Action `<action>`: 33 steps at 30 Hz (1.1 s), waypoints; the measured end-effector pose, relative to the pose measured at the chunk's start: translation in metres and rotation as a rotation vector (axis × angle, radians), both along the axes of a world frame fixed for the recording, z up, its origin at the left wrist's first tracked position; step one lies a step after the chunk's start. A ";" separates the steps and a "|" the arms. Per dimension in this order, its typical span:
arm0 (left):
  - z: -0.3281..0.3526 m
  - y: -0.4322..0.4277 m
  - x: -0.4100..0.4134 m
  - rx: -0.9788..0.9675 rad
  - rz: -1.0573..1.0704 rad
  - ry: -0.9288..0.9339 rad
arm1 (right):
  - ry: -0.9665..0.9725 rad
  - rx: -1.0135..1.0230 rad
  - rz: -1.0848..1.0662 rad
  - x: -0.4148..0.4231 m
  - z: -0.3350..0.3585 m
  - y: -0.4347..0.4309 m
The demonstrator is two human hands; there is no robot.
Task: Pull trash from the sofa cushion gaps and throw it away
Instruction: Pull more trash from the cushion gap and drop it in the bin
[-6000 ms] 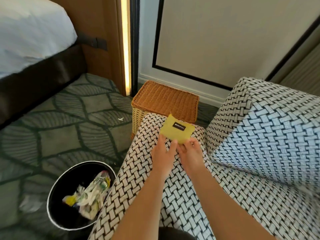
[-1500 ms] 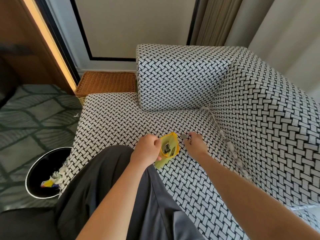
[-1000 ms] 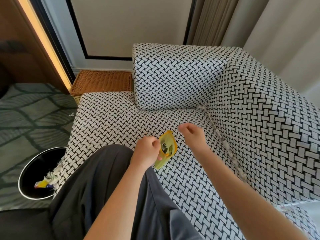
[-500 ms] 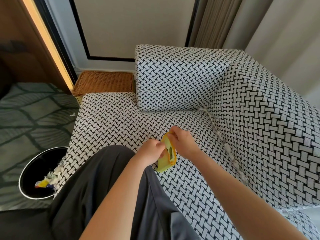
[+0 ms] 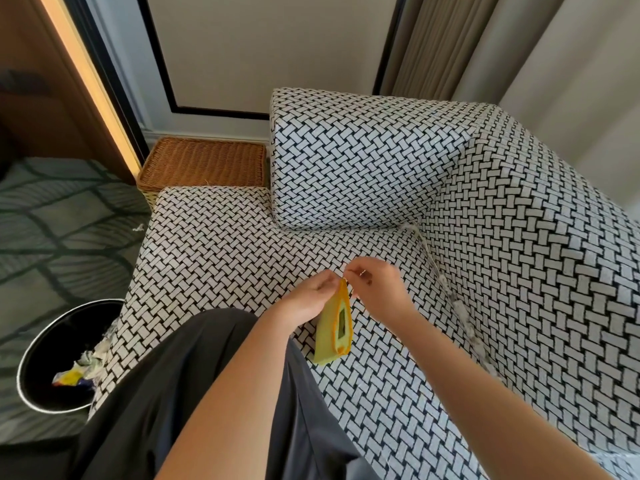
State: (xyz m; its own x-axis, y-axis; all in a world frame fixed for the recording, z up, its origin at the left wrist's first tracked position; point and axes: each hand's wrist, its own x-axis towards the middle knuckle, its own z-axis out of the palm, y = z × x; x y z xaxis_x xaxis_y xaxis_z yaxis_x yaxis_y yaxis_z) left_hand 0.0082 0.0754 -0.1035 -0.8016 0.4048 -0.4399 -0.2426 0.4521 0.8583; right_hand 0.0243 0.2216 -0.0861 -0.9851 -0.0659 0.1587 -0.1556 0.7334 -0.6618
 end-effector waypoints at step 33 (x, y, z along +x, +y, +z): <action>0.056 -0.145 -0.001 0.628 0.999 0.029 | -0.858 -1.247 -0.118 -0.049 0.054 -0.146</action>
State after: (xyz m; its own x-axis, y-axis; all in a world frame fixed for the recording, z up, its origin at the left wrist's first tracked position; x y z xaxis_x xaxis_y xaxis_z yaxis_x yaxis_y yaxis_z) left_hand 0.0076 -0.0701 -0.0476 -0.8920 -0.2687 -0.3636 -0.2265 -0.4306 0.8737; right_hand -0.0251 0.0753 -0.0324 -0.7957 -0.2433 -0.5546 0.6049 -0.3660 -0.7072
